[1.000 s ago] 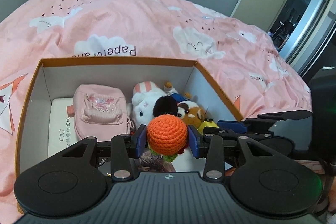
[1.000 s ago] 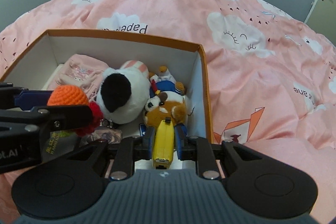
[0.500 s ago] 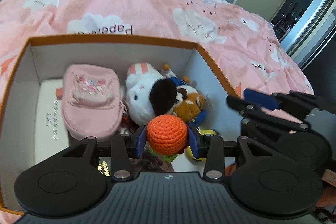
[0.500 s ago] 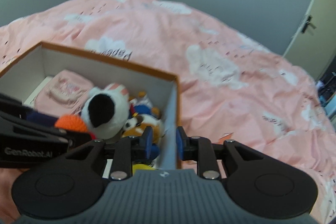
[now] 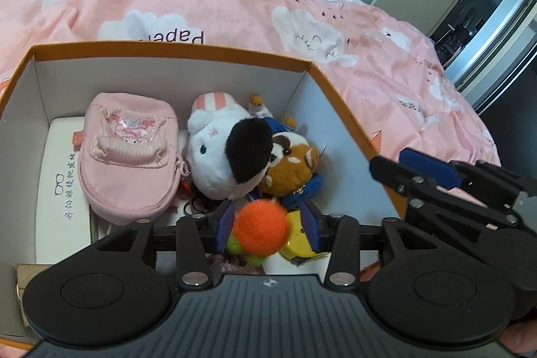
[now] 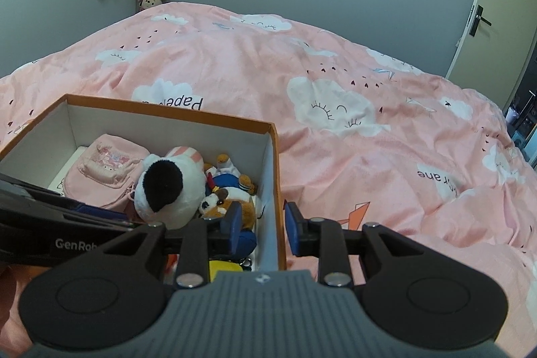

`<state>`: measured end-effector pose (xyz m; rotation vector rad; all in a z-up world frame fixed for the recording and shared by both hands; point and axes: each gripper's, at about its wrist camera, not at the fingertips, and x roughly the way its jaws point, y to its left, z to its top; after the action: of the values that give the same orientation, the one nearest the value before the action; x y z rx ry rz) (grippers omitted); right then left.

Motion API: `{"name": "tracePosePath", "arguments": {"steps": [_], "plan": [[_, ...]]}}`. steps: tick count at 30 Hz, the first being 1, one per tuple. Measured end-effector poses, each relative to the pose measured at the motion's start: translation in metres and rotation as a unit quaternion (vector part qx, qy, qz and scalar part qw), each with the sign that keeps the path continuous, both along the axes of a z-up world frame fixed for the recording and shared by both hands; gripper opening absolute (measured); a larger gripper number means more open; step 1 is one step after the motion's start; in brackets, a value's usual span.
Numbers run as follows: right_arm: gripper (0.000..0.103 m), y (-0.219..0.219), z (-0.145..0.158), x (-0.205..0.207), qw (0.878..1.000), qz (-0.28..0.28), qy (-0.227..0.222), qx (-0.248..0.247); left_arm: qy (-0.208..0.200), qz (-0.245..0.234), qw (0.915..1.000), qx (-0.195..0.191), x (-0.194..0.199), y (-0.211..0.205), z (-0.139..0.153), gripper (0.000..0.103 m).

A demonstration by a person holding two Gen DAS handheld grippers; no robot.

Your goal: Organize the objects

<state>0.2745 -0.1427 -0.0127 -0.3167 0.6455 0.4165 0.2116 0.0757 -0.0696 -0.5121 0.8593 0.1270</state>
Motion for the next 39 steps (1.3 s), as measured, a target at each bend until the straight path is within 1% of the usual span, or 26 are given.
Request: {"name": "tracePosePath", "arguments": {"steps": [3,5,8,10,12,15,17,18,19,20,22,24,25,27,29,32,34,35,37,39], "plan": [[0.030,0.000,-0.001,-0.002,1.000,-0.002,0.000,0.000,-0.003,0.001,1.0000,0.006,0.000,-0.002,0.002,0.058],[0.031,-0.002,-0.001,-0.002,1.000,-0.004,0.001,0.004,-0.006,0.002,1.0000,0.006,-0.002,-0.001,0.002,0.063],[0.036,-0.005,0.001,-0.003,1.000,-0.008,0.000,0.010,-0.014,0.009,0.9999,0.003,-0.005,0.000,0.005,0.064],[0.037,-0.006,0.003,-0.005,1.000,-0.009,0.000,0.015,-0.024,0.010,0.9996,0.008,-0.009,0.000,0.010,0.064],[0.042,-0.008,0.007,-0.008,1.000,-0.010,-0.003,0.021,-0.044,0.021,0.9986,0.023,-0.017,-0.001,0.019,0.064],[0.051,-0.011,0.015,-0.017,0.999,-0.012,-0.009,0.035,-0.074,0.038,0.9944,0.065,-0.031,-0.006,0.038,0.064],[0.059,-0.014,0.023,-0.023,0.998,-0.016,-0.015,0.051,-0.090,0.053,0.9892,0.103,-0.043,-0.010,0.051,0.063],[0.060,-0.016,0.028,-0.027,0.998,-0.017,-0.017,0.061,-0.095,0.057,0.9861,0.125,-0.048,-0.011,0.058,0.063],[0.061,-0.017,0.032,-0.030,0.997,-0.018,-0.019,0.070,-0.100,0.064,0.9816,0.149,-0.053,-0.013,0.065,0.063],[0.066,-0.018,0.037,-0.034,0.996,-0.020,-0.021,0.081,-0.109,0.072,0.9759,0.175,-0.060,-0.016,0.073,0.063],[0.073,-0.021,0.047,-0.043,0.994,-0.022,-0.027,0.107,-0.128,0.081,0.9649,0.215,-0.074,-0.020,0.086,0.063],[0.077,-0.023,0.056,-0.054,0.990,-0.020,-0.032,0.133,-0.143,0.089,0.9542,0.247,-0.089,-0.024,0.100,0.063],[0.082,-0.024,0.061,-0.060,0.989,-0.017,-0.034,0.146,-0.148,0.092,0.9502,0.258,-0.096,-0.025,0.107,0.063],[0.086,-0.024,0.071,-0.073,0.985,-0.005,-0.041,0.166,-0.153,0.095,0.9462,0.268,-0.108,-0.025,0.118,0.063],[0.092,-0.022,0.081,-0.087,0.983,0.009,-0.052,0.174,-0.161,0.100,0.9451,0.266,-0.123,-0.024,0.129,0.064],[0.098,-0.020,0.095,-0.112,0.981,0.031,-0.081,0.174,-0.176,0.121,0.9395,0.268,-0.143,-0.024,0.141,0.064],[0.102,-0.020,0.104,-0.129,0.979,0.044,-0.101,0.170,-0.182,0.121,0.9366,0.273,-0.155,-0.027,0.145,0.064],[0.102,-0.021,0.108,-0.138,0.978,0.048,-0.110,0.168,-0.184,0.122,0.9356,0.276,-0.161,-0.028,0.146,0.064],[0.102,-0.025,0.114,-0.153,0.977,0.052,-0.120,0.167,-0.183,0.119,0.9358,0.277,-0.171,-0.031,0.146,0.064],[0.102,-0.029,0.118,-0.166,0.977,0.052,-0.122,0.170,-0.175,0.113,0.9393,0.273,-0.177,-0.034,0.145,0.064]]}}
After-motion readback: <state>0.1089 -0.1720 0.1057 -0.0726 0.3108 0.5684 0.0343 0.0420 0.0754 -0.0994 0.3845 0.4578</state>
